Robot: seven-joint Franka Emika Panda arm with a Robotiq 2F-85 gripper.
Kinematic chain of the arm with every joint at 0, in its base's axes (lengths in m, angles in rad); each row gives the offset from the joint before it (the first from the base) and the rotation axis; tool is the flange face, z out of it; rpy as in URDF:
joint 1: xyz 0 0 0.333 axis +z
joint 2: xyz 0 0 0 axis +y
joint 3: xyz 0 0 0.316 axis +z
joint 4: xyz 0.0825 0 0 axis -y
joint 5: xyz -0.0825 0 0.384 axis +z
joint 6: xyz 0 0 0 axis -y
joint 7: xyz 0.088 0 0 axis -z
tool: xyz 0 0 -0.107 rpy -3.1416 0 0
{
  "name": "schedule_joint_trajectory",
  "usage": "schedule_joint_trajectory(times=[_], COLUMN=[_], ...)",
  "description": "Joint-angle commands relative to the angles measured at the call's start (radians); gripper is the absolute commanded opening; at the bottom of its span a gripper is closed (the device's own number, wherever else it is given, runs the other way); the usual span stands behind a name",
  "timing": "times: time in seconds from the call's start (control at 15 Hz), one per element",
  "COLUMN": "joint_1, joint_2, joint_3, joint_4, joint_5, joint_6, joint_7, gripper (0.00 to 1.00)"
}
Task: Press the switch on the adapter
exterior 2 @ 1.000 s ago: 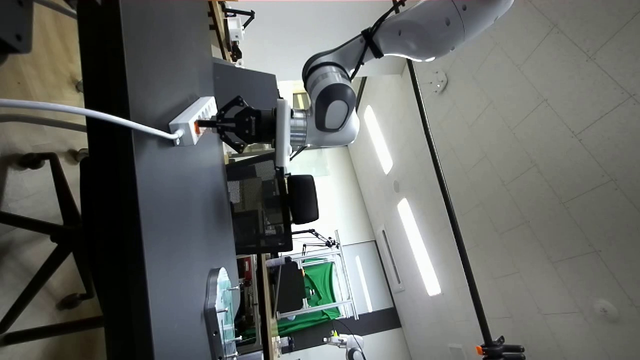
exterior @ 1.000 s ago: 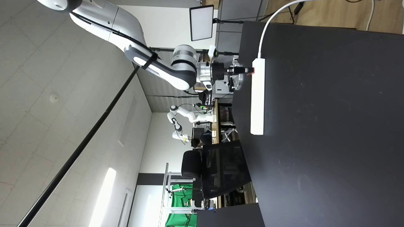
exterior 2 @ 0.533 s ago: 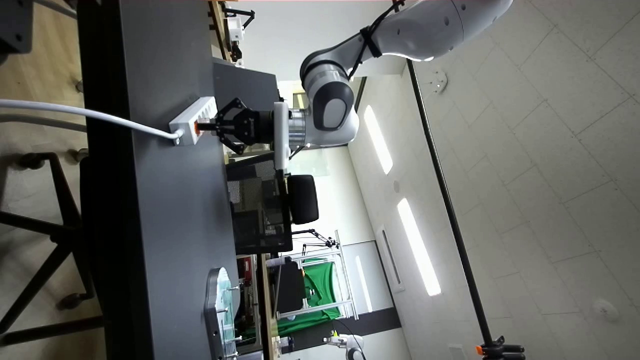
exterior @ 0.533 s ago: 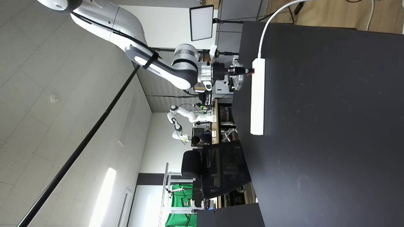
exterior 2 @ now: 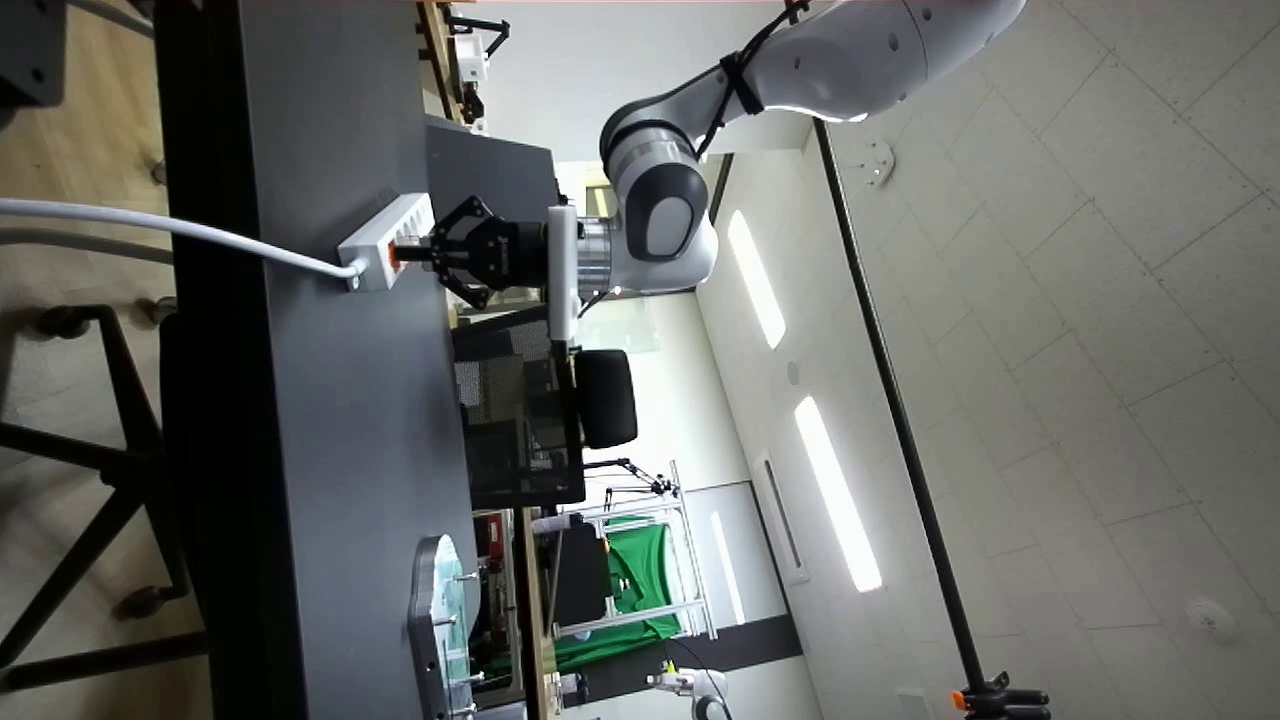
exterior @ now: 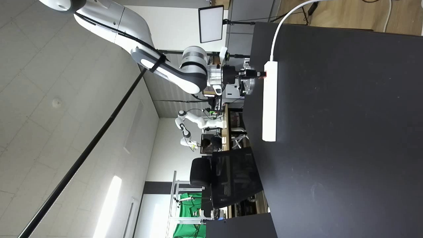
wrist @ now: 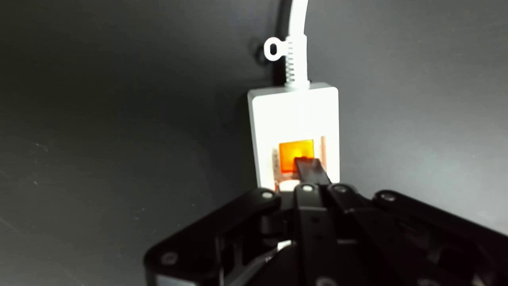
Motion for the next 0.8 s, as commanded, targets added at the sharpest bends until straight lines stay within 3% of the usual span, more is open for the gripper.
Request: schedule_joint_trajectory(times=[0.0, 0.73], joint_1=[0.005, -0.003], joint_2=[0.022, 0.019], joint_3=[-0.009, -0.020], joint_4=[-0.005, -0.025], joint_5=[-0.037, -0.060], joint_6=[0.003, 0.038], joint_7=[0.015, 0.025], gripper=[0.00, 0.00])
